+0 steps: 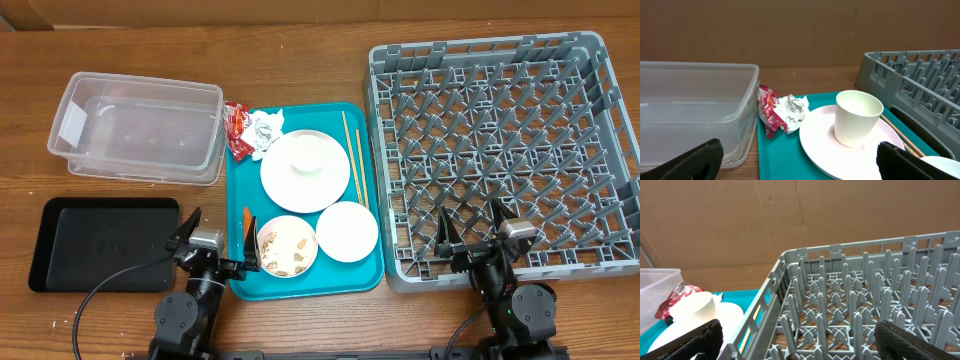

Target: Sort waste into correct bins and load items into the dishwasher

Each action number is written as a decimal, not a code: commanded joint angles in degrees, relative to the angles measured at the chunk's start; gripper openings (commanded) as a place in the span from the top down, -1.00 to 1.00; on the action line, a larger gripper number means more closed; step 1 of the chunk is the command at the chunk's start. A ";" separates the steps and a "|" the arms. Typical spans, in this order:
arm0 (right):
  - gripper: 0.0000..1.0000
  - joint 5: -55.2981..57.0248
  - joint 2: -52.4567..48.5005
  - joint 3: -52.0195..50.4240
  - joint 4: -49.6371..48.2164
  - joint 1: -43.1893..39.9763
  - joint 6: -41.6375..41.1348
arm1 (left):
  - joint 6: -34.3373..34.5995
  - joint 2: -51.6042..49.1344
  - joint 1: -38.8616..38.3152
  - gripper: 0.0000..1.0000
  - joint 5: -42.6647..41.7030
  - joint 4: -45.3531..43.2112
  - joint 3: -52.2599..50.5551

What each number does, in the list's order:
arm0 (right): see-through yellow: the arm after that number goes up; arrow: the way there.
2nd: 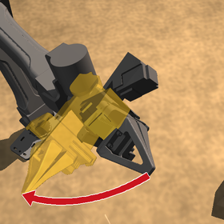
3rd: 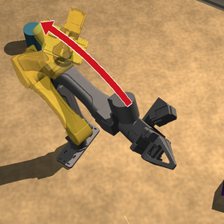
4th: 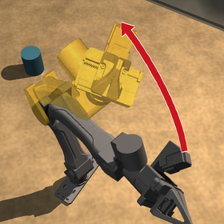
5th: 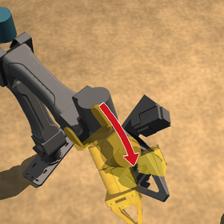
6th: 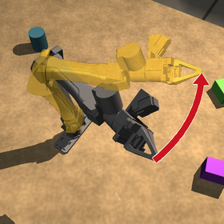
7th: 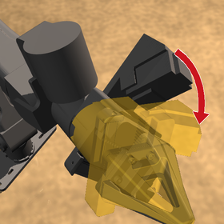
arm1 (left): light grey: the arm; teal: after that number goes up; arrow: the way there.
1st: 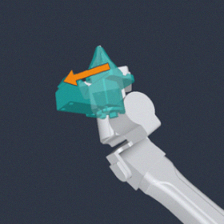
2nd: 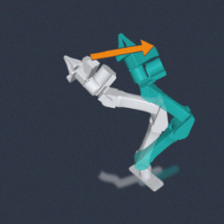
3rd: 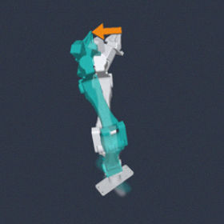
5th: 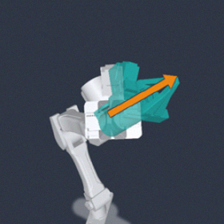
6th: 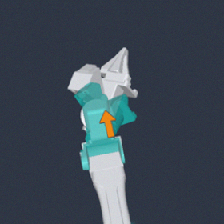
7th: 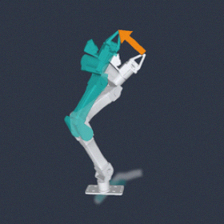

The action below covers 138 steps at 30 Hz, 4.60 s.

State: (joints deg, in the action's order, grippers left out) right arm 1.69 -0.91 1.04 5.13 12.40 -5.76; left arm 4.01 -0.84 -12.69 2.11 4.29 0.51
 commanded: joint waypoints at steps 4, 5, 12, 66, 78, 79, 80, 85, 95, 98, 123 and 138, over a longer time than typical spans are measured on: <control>-1.00 -0.26 0.50 -0.57 -0.44 -0.04 -0.02 | -1.27 0.55 -0.24 -1.00 -0.28 -0.11 -0.24; -1.00 -0.28 0.50 -0.57 -0.44 -0.04 -0.02 | -1.27 0.55 -0.24 -1.00 -0.26 -0.11 -0.24; -1.00 -0.26 0.50 -0.57 -0.44 -0.04 -0.02 | -1.27 0.55 -0.24 -1.00 -0.26 -0.11 -0.24; -1.00 -7.54 -4.52 16.09 5.20 -0.11 -8.48 | -0.17 -40.76 -0.11 -1.00 -6.62 26.01 57.77; -1.00 -10.97 -31.93 49.33 37.51 -0.09 -11.67 | 1.33 -69.96 -0.13 -1.00 -25.64 45.75 82.79; -1.00 -13.84 -33.00 50.86 38.53 -0.11 -12.37 | 1.33 -71.32 -0.13 -1.00 -25.73 45.05 82.79; -1.00 -17.16 -33.68 51.91 38.95 -0.09 -12.31 | 1.29 -72.46 -0.13 -1.00 -25.46 44.50 82.79; -1.00 -21.18 -34.23 52.74 37.42 -0.11 -12.41 | 1.38 -79.76 -0.15 -1.00 -20.74 43.80 82.79; -1.00 -15.41 -39.34 52.78 40.37 -0.15 -18.78 | 4.94 -97.33 -1.36 -0.62 -18.08 42.10 82.79; -1.00 -15.43 -42.03 52.76 41.16 -0.15 -18.75 | 4.81 -100.56 -3.56 -0.61 -11.85 40.94 82.79; -1.00 -17.20 -50.05 52.76 41.16 -0.15 -18.73 | 5.86 -110.20 -8.11 0.92 -3.63 40.30 86.29; -0.93 -32.46 -51.04 52.78 24.92 -0.15 -18.75 | -4.09 -108.02 -0.63 0.92 -56.94 59.12 108.74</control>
State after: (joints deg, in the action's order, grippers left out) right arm -23.22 -51.62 52.25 31.92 12.40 -24.36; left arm 3.86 -109.54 -15.64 -32.36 62.92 108.60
